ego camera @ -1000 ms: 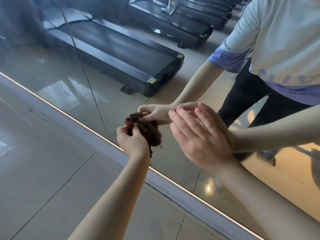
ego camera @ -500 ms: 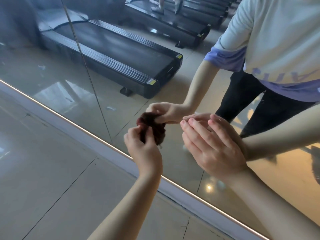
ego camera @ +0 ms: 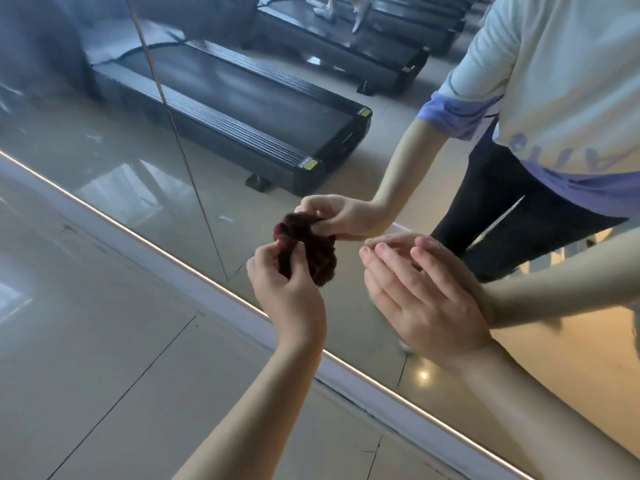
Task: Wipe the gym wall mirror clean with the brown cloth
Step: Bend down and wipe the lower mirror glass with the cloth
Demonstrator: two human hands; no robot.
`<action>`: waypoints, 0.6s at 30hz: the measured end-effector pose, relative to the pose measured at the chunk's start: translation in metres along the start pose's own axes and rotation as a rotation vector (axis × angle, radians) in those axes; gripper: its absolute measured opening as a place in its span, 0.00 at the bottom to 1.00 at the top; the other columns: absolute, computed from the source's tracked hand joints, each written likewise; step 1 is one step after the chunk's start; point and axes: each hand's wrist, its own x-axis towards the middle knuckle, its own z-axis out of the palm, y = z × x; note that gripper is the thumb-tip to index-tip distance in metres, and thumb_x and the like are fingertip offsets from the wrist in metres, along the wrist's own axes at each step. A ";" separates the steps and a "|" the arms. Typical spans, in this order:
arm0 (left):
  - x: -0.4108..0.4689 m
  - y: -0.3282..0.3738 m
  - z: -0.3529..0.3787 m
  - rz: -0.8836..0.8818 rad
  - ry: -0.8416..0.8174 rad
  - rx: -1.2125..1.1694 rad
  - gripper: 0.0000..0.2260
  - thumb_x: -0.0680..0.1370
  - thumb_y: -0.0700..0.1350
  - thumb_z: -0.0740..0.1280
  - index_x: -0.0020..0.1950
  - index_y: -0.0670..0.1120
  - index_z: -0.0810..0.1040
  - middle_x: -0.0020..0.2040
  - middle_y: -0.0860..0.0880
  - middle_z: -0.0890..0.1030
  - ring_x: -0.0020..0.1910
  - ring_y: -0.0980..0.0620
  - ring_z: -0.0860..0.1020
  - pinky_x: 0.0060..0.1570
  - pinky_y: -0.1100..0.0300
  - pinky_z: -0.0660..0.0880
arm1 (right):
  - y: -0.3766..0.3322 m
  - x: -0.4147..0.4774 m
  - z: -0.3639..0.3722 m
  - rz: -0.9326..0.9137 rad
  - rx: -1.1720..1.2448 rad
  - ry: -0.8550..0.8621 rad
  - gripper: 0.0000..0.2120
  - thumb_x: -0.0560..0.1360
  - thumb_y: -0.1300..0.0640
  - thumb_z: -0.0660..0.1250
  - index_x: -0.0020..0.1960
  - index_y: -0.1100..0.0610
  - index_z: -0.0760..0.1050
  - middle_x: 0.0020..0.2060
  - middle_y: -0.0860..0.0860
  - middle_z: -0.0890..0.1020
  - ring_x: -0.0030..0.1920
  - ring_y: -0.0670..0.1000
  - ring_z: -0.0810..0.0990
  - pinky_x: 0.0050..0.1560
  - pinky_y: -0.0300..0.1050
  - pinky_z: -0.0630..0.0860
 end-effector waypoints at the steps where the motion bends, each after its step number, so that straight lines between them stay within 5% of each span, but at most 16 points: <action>1: -0.001 0.001 0.001 0.020 0.014 0.005 0.10 0.81 0.42 0.67 0.43 0.54 0.71 0.53 0.43 0.75 0.50 0.49 0.77 0.55 0.54 0.76 | 0.000 0.001 -0.001 -0.009 0.020 0.000 0.13 0.81 0.59 0.60 0.63 0.61 0.77 0.65 0.55 0.79 0.66 0.54 0.75 0.71 0.51 0.64; 6: 0.002 0.007 0.004 -0.009 0.067 0.027 0.10 0.81 0.46 0.66 0.42 0.57 0.70 0.53 0.41 0.76 0.50 0.43 0.78 0.56 0.40 0.77 | 0.002 0.003 -0.004 -0.014 0.117 -0.015 0.13 0.81 0.61 0.60 0.60 0.62 0.79 0.63 0.56 0.80 0.64 0.54 0.78 0.70 0.49 0.66; 11: -0.014 0.010 0.005 0.063 0.015 0.043 0.11 0.81 0.42 0.67 0.42 0.55 0.71 0.53 0.42 0.76 0.49 0.45 0.77 0.55 0.44 0.77 | 0.005 0.002 -0.010 0.029 0.256 -0.013 0.10 0.79 0.63 0.63 0.51 0.60 0.83 0.58 0.58 0.83 0.61 0.56 0.81 0.69 0.50 0.67; 18: -0.047 0.017 0.013 0.190 -0.038 0.016 0.13 0.79 0.35 0.68 0.43 0.51 0.71 0.47 0.54 0.70 0.42 0.68 0.73 0.45 0.76 0.68 | 0.035 -0.010 -0.046 0.177 0.325 0.034 0.11 0.78 0.64 0.62 0.46 0.60 0.84 0.54 0.56 0.84 0.57 0.56 0.83 0.64 0.52 0.71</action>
